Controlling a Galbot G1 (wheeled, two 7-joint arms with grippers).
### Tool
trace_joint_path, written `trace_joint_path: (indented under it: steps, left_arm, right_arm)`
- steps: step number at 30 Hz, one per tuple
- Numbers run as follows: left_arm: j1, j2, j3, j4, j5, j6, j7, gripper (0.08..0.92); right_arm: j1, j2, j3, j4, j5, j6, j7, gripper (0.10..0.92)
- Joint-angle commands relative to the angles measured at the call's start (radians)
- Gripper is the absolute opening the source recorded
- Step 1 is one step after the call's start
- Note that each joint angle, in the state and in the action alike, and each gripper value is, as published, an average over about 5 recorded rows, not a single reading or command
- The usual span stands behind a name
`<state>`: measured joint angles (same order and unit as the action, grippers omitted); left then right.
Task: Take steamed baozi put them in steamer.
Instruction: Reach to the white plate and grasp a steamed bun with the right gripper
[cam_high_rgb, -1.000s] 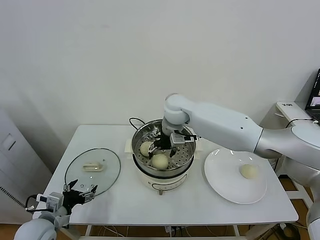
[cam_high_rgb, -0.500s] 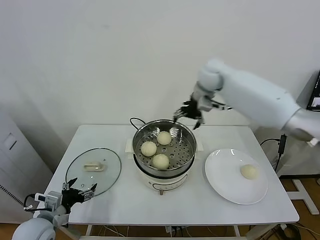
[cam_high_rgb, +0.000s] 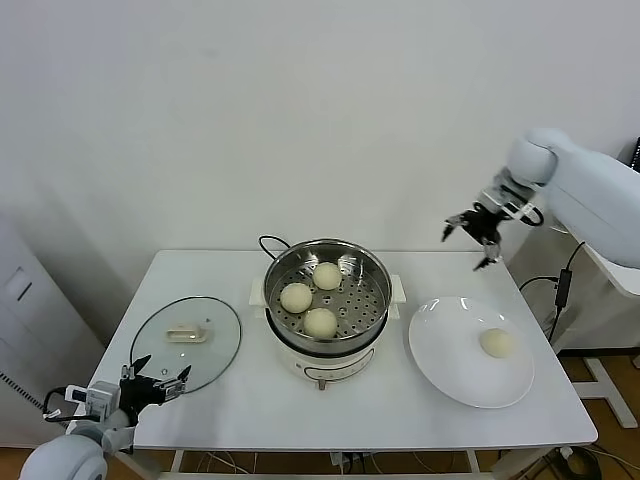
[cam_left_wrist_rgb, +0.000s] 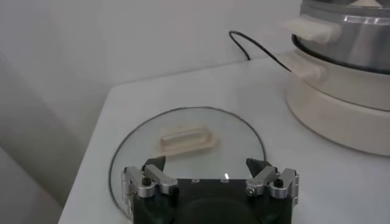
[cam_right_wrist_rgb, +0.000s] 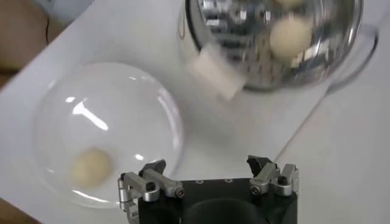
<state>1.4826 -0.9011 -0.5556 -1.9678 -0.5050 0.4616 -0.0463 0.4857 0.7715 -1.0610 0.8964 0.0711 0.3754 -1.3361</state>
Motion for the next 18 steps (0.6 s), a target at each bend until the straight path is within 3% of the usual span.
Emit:
trace_joint_path:
  steps: [1,18]
  left_arm:
    - [-0.001,-0.002,0.000,0.004,-0.004,-0.001,0.000,0.823]
    - [-0.013,0.003,0.009,0.009,-0.008,0.002,0.001,0.823]
  right_arm:
    - [-0.168,-0.095,0.058,-0.069,-0.005,-0.159,-0.001,0.823]
    - [-0.424,-0.053,0.288,-0.134,-0.185,-0.140,0.092,0.823]
